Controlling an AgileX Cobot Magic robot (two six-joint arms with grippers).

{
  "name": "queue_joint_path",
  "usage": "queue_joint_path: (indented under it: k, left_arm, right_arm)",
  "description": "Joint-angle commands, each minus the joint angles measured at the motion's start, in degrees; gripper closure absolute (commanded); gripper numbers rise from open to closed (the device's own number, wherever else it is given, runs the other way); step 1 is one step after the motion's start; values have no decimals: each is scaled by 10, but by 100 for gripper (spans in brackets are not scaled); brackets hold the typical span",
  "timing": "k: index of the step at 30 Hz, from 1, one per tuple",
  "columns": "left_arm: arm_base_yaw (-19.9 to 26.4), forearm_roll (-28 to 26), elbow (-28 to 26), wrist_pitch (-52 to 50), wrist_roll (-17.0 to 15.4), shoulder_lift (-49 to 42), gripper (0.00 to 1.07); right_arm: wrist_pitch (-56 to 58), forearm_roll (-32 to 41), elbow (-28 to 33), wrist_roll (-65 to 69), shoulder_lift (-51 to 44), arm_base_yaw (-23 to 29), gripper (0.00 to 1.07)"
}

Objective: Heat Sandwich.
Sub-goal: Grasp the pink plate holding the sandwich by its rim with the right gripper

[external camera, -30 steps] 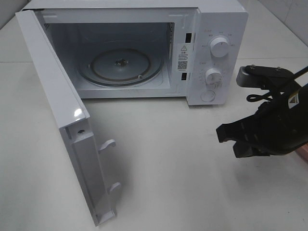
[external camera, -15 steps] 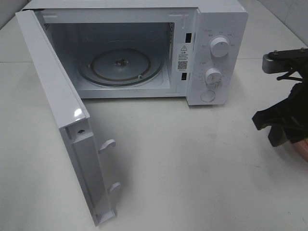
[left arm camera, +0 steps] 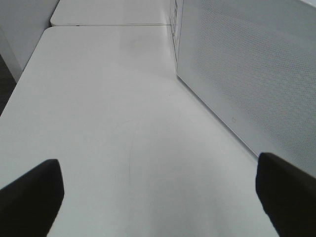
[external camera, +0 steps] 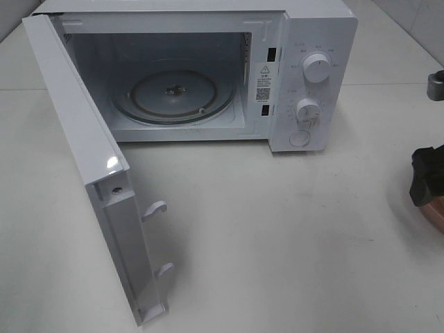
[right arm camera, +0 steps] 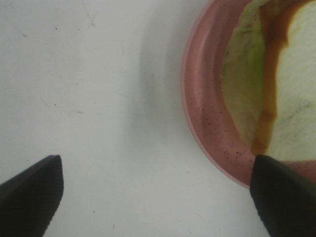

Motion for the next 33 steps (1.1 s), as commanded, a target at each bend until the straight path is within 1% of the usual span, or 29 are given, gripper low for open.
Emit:
queue_joint_path:
  k: [1,3,7,8,11,13,16,23,33]
  left_arm:
    - [2,-2,2,-5,-3,-16,5]
    - [2,-2,2,-5,-3,-16,5]
    - [2,-2,2,-5,-3,-16,5]
    - [2,-2,2,-5,-3,-16,5]
    - [2,-2,2,-5,-3,-16,5]
    - [2,-2,2,-5,-3,-16,5]
    - [2,-2,2,-5,-3,-16,5]
    - [2,-2,2,-5,-3,-16,5]
    - [2,-2,2,-5,-3,-16,5]
  right_arm:
    - [-6,-5,-12,-6,22,-13,6]
    - [-6,-5,-17,-5,32,-14,6]
    - [-12,-18,-51,1,95,-14,8]
    - [-12,-18,-51,1,95,-14,8]
    - [-14,-21,-73,1,138,-14,9]
    - [-14,-21,-76,1,147,-14,10]
    - [-23,-36,-87,7,183,-14,11]
    - [-43,-62,-89,30,219,-14,12]
    - [-70,-57,-89,34,274,-14,15]
